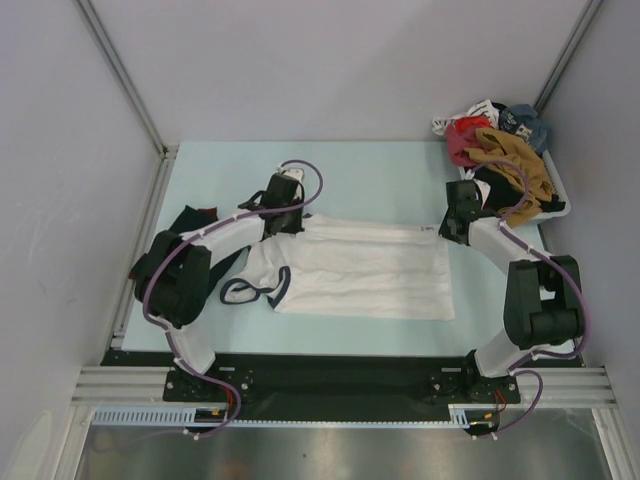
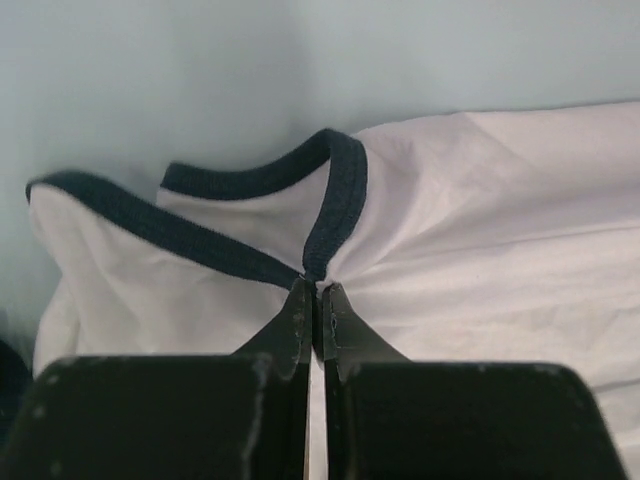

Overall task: Fold and stack the tank tops
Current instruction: Fold the tank top

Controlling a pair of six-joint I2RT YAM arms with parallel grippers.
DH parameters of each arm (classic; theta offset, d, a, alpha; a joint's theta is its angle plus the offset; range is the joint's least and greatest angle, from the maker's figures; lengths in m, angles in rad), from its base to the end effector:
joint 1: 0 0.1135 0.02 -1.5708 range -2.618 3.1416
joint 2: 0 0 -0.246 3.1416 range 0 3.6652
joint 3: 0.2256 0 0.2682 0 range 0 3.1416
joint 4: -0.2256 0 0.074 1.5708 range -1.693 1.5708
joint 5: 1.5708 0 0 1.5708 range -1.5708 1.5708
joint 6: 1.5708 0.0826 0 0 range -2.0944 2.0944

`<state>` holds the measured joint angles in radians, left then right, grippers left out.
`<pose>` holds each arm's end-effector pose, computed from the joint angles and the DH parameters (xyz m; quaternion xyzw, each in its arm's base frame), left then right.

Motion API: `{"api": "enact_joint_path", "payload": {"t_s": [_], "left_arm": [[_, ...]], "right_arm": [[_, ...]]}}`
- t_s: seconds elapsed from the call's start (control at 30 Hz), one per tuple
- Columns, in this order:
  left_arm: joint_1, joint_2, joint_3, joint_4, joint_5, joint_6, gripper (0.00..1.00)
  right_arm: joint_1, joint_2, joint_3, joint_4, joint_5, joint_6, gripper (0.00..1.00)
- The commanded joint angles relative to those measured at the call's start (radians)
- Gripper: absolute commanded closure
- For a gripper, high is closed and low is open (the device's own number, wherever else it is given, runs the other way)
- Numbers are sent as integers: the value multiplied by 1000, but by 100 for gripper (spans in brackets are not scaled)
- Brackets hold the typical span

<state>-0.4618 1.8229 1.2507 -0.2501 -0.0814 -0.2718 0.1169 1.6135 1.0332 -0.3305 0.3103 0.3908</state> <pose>0.3969 -0.1900 0.1461 0.0734 0.9272 -0.0956 0.3546 0.3760 0.0188 0.1455 0.1772 0.9191 -0.0611 0.3466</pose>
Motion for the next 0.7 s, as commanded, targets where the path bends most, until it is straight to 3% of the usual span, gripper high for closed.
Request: {"api": "enact_joint_path", "payload": {"t_s": [0.0, 0.27, 0.67], "left_arm": [[-18, -123, -106, 87, -77, -53, 100], [-52, -238, -282, 132, -127, -83, 100], [-123, -323, -421, 127, -207, -173, 96]], "right_arm": [[7, -85, -57, 31, 26, 34, 100], [10, -193, -171, 30, 26, 54, 100], [10, -199, -263, 44, -5, 111, 100]]}}
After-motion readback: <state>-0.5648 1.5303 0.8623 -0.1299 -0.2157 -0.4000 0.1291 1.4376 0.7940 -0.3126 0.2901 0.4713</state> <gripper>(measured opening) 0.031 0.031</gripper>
